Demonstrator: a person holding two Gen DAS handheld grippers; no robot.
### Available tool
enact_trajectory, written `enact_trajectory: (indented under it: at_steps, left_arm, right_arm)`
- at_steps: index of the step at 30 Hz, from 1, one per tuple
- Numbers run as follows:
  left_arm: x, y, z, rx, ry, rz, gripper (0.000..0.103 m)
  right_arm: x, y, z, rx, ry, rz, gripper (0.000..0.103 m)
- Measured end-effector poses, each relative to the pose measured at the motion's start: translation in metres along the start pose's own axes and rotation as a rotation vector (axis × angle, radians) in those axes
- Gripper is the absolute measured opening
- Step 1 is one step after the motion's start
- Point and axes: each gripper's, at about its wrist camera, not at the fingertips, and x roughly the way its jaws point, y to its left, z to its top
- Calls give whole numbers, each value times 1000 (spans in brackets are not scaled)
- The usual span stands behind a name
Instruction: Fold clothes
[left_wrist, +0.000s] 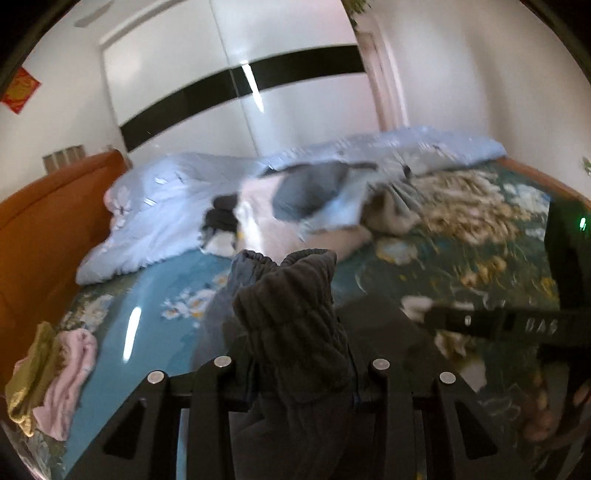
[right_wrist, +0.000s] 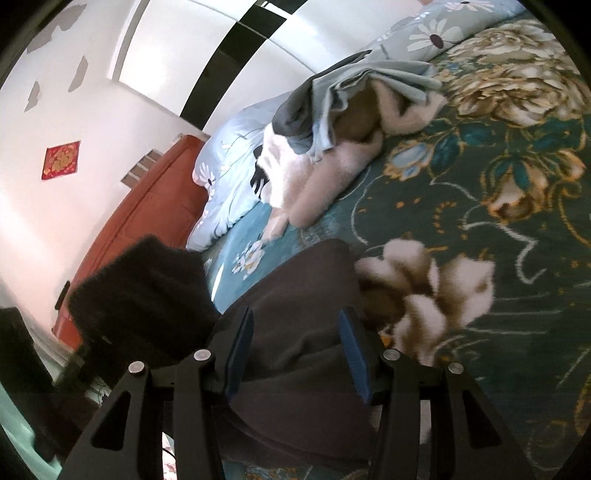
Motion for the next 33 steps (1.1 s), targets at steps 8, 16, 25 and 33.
enact_trajectory:
  at_steps: [8, 16, 25, 33]
  left_arm:
    - [8, -7, -13, -16, 23, -92, 39]
    - [-11, 42, -7, -315, -23, -391, 56]
    - [-14, 133, -50, -578, -40, -146, 57]
    - [21, 100, -65, -457, 111, -99, 57]
  right_arm:
    - [-9, -7, 2, 16, -14, -12, 51]
    - [-3, 4, 4, -13, -9, -11, 51]
    - [-8, 38, 1, -112, 22, 98, 58]
    - [12, 50, -7, -108, 97, 127, 77]
